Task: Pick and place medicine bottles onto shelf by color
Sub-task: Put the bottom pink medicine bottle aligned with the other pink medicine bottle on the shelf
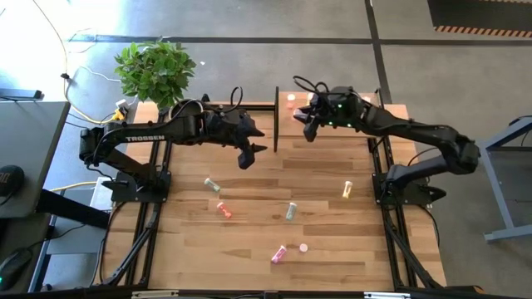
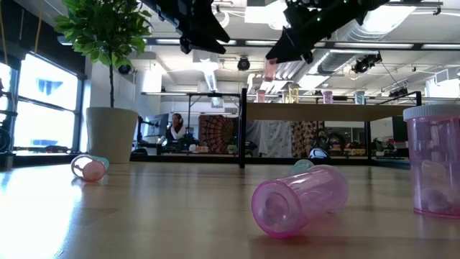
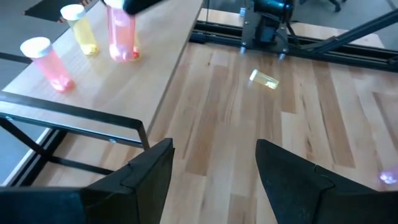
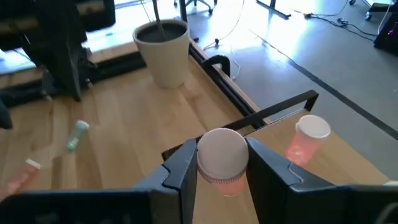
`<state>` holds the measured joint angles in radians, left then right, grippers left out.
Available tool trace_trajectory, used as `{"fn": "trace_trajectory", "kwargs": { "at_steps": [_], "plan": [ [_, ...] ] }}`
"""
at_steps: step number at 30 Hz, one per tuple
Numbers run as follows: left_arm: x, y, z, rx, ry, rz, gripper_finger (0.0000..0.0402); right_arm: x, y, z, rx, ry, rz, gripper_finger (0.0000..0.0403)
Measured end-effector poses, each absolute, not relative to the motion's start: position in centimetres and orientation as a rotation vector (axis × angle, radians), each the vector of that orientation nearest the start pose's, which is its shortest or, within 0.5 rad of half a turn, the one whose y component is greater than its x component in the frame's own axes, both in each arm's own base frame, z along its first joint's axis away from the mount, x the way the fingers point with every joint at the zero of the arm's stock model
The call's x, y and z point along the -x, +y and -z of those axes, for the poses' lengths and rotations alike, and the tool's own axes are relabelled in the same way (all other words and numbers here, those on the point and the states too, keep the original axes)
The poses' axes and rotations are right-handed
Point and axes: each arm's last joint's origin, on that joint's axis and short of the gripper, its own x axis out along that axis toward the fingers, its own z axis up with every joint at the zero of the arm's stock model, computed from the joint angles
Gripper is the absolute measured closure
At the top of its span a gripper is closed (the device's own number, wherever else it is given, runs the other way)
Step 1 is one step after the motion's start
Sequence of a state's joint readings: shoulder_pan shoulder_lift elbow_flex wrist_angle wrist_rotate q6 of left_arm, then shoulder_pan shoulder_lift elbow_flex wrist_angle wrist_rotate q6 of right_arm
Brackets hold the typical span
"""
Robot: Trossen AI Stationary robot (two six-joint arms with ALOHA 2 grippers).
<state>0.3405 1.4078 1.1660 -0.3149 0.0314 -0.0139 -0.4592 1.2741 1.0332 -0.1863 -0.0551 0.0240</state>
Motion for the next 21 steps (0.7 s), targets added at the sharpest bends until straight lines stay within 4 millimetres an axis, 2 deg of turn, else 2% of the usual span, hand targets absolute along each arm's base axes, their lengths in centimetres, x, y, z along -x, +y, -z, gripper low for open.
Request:
{"fn": "trace_trajectory", "kwargs": {
  "at_steps": [5,11,14,19,21],
  "plan": [
    [-29.4,10.4,-31.2,0.113,0.549,-0.318,0.0183,-26.6,-12.9,-30.1,-0.115,0.465,0.396,0.03],
    [-29.4,10.4,-31.2,0.114,0.549,-0.318,0.0181,-27.0,-13.3,-29.2,-0.093,0.501,0.418,0.03],
    [-29.4,10.4,-31.2,0.114,0.549,-0.318,0.0181,-27.0,-13.4,-29.5,-0.071,0.512,0.433,0.03],
    [-29.4,10.4,-31.2,0.114,0.549,-0.318,0.0183,-27.0,-13.9,-31.1,-0.057,0.49,0.452,0.03],
    [-29.4,10.3,-31.2,0.114,0.55,-0.318,0.0183,-27.0,-14.2,-31.0,-0.062,0.497,0.457,0.03]
  ]
}}
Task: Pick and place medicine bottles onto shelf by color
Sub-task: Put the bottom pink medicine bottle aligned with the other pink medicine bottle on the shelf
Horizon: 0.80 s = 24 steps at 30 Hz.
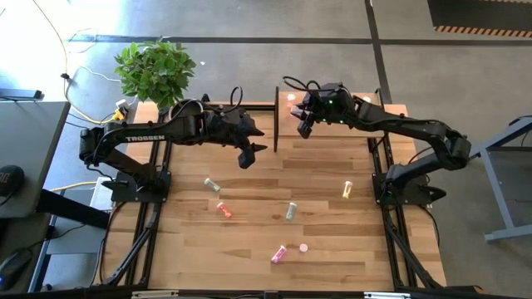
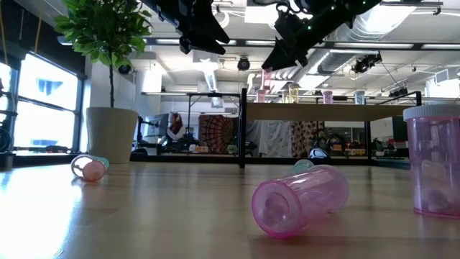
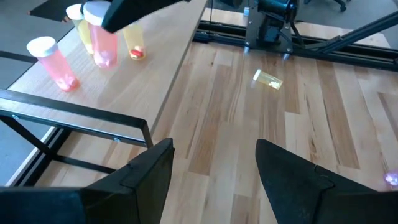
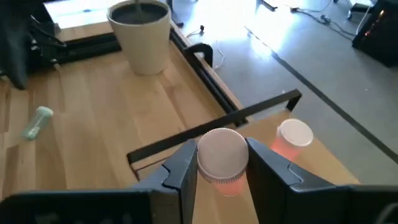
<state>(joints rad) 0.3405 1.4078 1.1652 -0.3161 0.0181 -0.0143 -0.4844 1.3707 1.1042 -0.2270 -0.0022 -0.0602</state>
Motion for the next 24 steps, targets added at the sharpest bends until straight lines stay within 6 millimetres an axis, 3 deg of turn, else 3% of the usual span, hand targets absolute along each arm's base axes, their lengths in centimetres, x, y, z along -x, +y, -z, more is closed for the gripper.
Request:
{"fn": "trace_trajectory", "kwargs": {
  "at_steps": [8,24],
  "plan": [
    [-29.4,10.3,-31.2,0.114,0.551,-0.318,0.0181,-28.0,-14.3,-29.1,-0.101,0.575,0.432,0.03],
    [-29.4,10.3,-31.2,0.114,0.551,-0.317,0.0183,-28.5,-14.7,-28.4,-0.096,0.591,0.433,0.03]
  ]
}}
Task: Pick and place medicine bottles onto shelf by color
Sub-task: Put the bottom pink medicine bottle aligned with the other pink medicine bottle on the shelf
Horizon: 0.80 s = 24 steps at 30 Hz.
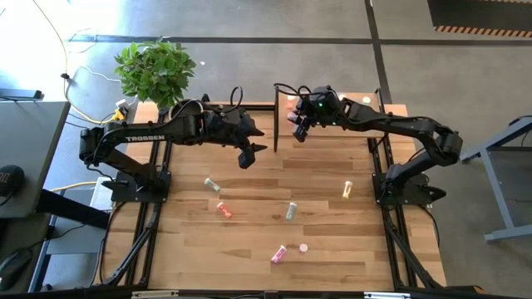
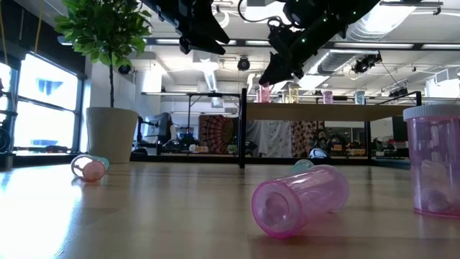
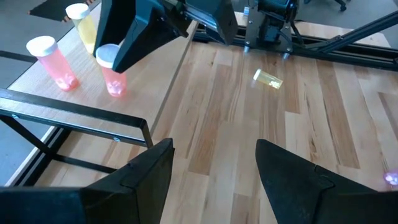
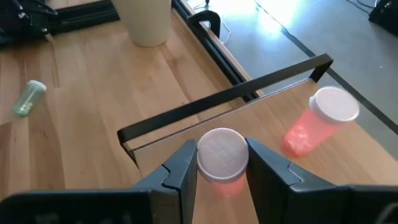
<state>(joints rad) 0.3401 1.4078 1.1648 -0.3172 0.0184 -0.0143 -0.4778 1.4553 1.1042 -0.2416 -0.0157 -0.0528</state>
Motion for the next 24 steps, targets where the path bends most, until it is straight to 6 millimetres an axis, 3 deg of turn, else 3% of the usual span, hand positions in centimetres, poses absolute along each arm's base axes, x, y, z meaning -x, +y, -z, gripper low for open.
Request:
{"fn": "trace_trajectory", "kwargs": {
  "at_steps": [11,24],
  "plan": [
    [-29.36,10.32,-31.17,0.116,0.553,-0.314,0.0181,-28.57,-14.74,-28.13,-0.099,0.603,0.432,0.0296],
    [-29.35,10.32,-31.16,0.116,0.555,-0.314,0.0181,-28.5,-14.8,-28.08,-0.093,0.612,0.457,0.0241]
  ]
}}
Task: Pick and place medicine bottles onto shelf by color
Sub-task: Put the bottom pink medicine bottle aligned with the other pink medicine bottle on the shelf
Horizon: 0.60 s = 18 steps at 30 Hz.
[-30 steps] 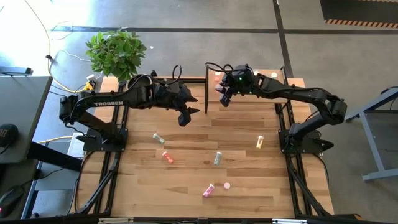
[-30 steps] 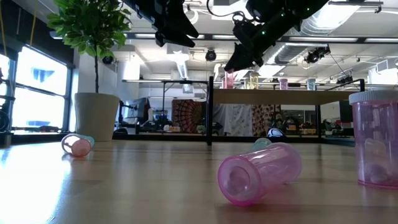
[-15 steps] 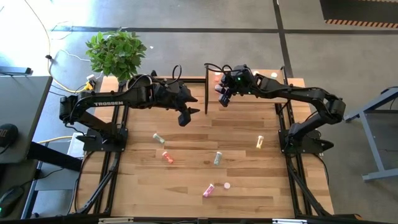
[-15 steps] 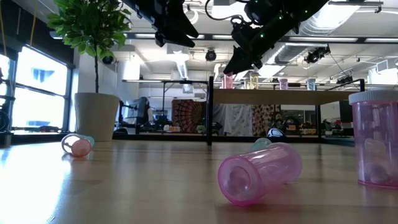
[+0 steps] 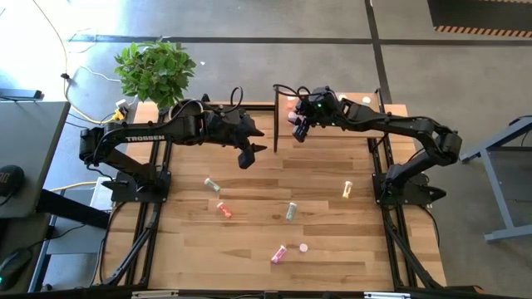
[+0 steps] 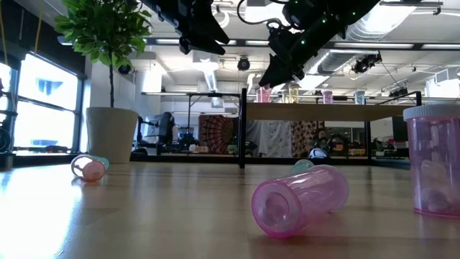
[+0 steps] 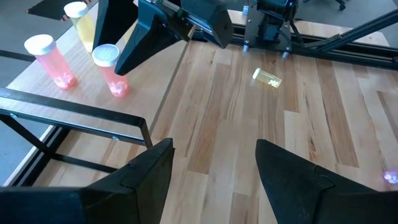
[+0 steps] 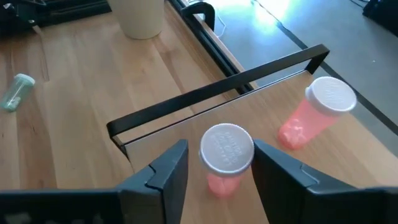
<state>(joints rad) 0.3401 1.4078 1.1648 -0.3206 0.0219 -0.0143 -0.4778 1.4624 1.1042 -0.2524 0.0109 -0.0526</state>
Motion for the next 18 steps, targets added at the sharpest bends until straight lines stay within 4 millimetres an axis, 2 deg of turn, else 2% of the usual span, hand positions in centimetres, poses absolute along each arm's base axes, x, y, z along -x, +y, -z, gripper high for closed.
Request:
{"fn": "trace_trajectory", "kwargs": {
  "at_steps": [18],
  "plan": [
    [-29.08,10.23,-30.74,0.137,0.605,-0.317,0.0183,-28.22,-14.71,-28.73,-0.082,0.585,0.473,0.0235]
  ]
}}
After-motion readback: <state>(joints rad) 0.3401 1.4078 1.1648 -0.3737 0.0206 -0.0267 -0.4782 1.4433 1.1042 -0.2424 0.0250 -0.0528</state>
